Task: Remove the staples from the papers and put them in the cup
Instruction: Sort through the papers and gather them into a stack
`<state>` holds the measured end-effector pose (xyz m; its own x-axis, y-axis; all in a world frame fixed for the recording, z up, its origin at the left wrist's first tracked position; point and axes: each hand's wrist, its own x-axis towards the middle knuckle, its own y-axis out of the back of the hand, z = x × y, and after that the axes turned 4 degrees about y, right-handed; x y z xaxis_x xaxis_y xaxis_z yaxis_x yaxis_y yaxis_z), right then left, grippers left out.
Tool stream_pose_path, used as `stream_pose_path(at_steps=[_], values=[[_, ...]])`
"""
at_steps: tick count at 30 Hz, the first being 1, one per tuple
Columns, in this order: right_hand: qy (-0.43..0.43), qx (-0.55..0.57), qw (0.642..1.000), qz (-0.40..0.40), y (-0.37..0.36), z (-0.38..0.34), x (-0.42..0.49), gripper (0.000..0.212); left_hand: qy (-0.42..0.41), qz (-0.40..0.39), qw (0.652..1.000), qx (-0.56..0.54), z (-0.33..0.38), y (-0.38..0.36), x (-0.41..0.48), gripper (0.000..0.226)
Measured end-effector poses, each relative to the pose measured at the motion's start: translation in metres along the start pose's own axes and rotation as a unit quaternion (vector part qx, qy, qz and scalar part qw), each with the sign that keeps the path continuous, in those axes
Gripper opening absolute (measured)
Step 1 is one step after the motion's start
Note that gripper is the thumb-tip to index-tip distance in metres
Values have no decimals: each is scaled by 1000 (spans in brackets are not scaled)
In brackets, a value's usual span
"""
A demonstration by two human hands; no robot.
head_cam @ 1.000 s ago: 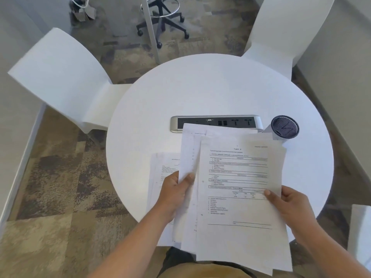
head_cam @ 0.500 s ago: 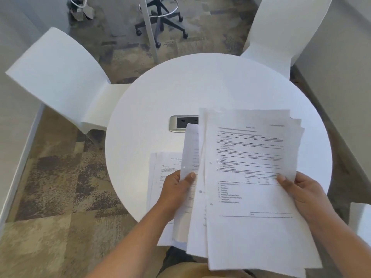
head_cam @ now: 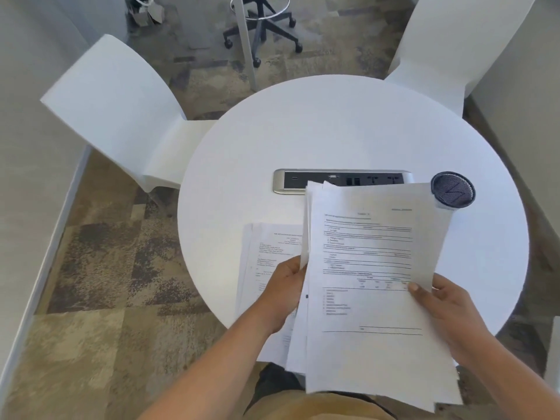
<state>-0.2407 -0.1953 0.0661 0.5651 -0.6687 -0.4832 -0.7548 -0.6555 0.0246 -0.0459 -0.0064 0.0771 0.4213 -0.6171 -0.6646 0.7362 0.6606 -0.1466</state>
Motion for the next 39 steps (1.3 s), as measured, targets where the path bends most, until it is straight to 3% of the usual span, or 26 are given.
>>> stream_pose_path(at_steps=[3,5,7,9,11,14,16,18,19,24,27,30,35,39], values=[[-6,14,1000,27,6,4,1,30,2,48,998,28,-8,9,6,41],[-9,18,999,31,10,5,0,36,-18,155,985,77,-20,22,14,45],[-4,25,999,31,15,5,-2,23,-19,273,944,186,-37,38,21,49],[-2,28,999,34,20,8,-5,31,14,341,900,273,-54,54,25,53],[-8,31,998,48,21,11,-9,41,61,376,862,335,-64,65,27,60],[-17,50,996,73,24,17,-18,21,135,375,811,429,-67,72,30,79],[-28,39,997,67,28,22,-22,49,148,366,801,451,-67,74,33,86],[-35,30,996,71,34,32,-22,83,141,360,806,448,-70,76,35,86],[-39,35,996,74,36,34,-23,86,134,360,813,438,-71,76,37,85],[-32,52,995,73,34,24,-29,45,105,372,866,319,-73,76,41,77],[-30,46,995,87,36,19,-31,66,104,366,879,288,-72,77,45,71],[-26,38,994,101,37,21,-32,81,112,351,871,324,-69,80,50,66],[-18,31,993,114,40,21,-34,66,126,334,849,389,-60,90,56,59],[-15,39,991,126,43,21,-33,41,86,336,895,279,-68,100,55,50]])
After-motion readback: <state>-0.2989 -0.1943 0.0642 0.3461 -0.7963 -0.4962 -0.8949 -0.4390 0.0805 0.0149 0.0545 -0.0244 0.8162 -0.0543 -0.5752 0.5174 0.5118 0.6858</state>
